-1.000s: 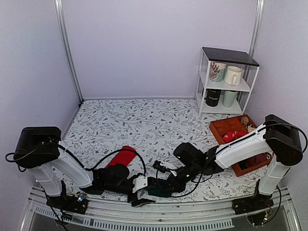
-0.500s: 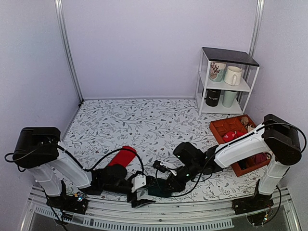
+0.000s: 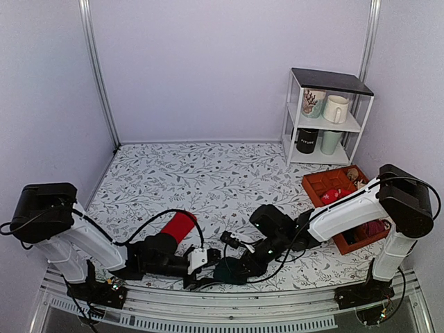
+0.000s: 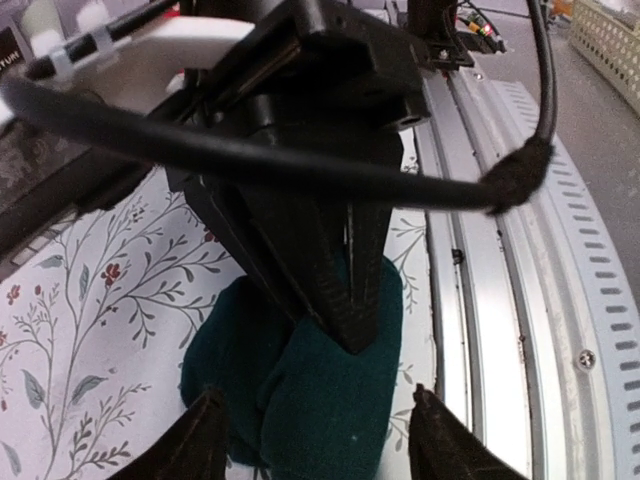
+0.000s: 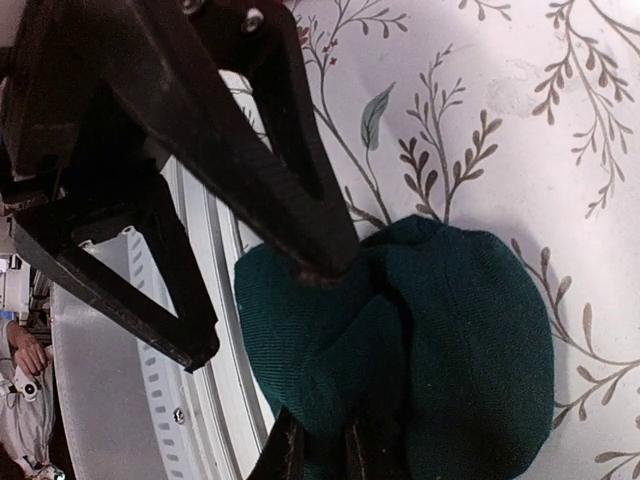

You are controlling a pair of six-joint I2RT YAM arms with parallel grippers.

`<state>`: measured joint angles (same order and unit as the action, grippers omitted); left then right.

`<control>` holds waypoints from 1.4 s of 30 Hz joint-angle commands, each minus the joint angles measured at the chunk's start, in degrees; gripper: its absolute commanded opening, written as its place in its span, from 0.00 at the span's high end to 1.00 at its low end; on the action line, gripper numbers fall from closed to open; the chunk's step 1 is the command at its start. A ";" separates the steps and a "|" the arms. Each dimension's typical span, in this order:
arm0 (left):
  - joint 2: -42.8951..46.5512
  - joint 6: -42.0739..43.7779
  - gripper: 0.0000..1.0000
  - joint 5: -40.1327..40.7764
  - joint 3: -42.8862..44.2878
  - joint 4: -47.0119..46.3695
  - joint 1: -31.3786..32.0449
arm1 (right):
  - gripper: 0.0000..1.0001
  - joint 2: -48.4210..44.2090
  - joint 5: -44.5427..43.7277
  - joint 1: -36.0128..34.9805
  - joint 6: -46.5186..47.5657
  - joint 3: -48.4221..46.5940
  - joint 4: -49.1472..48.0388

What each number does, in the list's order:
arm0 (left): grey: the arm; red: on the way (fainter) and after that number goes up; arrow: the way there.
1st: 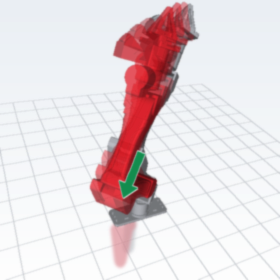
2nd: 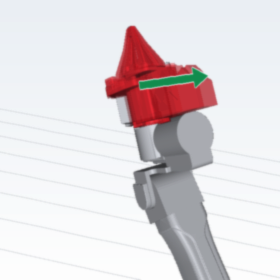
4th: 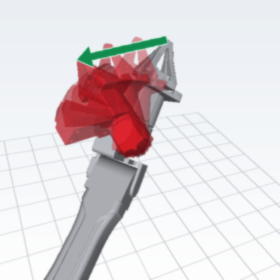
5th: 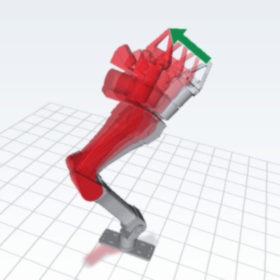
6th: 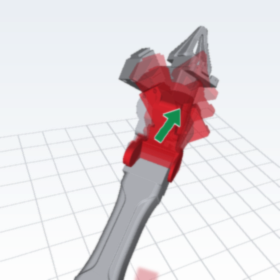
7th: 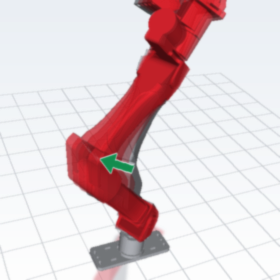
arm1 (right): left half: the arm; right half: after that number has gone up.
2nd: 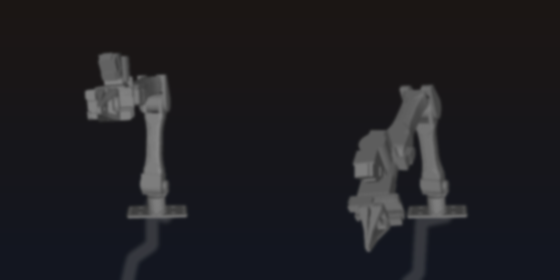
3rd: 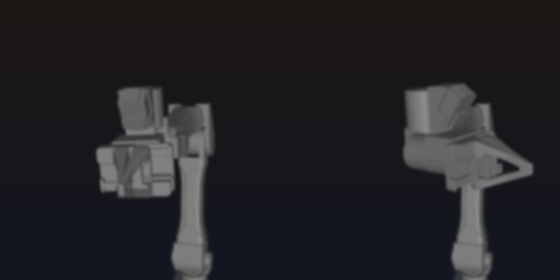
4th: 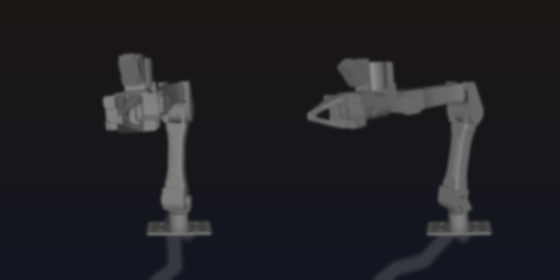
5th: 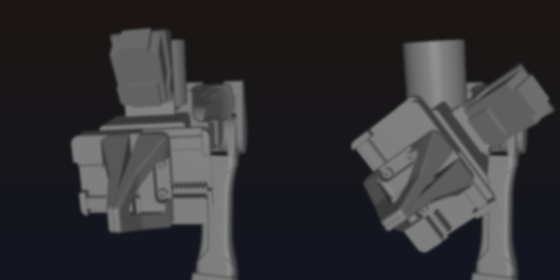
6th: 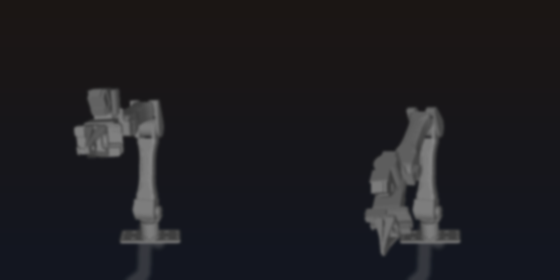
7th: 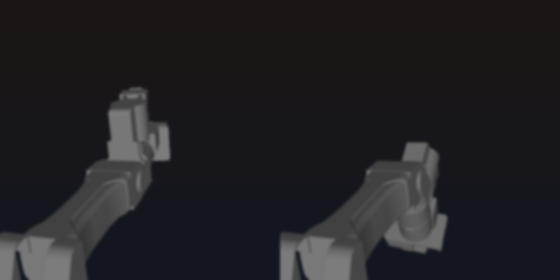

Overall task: Roll the socks
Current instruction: Roll the sock at the center of the board.

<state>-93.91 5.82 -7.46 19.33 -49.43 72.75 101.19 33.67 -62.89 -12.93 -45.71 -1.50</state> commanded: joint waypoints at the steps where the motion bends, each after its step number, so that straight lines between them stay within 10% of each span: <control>1: -2.41 -0.51 0.41 -2.74 1.05 -2.22 0.55 | 0.92 4.36 -2.76 -0.26 -1.04 2.67 9.32; 25: -5.91 -7.59 0.43 -3.08 -3.58 -12.51 -0.02 | 0.93 5.95 -2.66 -0.12 -1.40 1.94 9.30; 31: -6.25 -8.57 0.77 -7.18 -1.08 -6.05 -1.92 | 0.92 6.00 -2.69 -0.12 -1.52 2.19 8.99; 42: -8.62 -8.34 0.86 -8.92 1.32 -5.99 -2.05 | 0.92 6.23 -2.54 -0.03 -2.27 2.14 9.00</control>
<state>-101.01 -2.39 -14.33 18.09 -56.53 70.57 102.59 36.27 -62.33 -14.28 -46.44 -1.56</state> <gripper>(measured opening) 0.212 0.106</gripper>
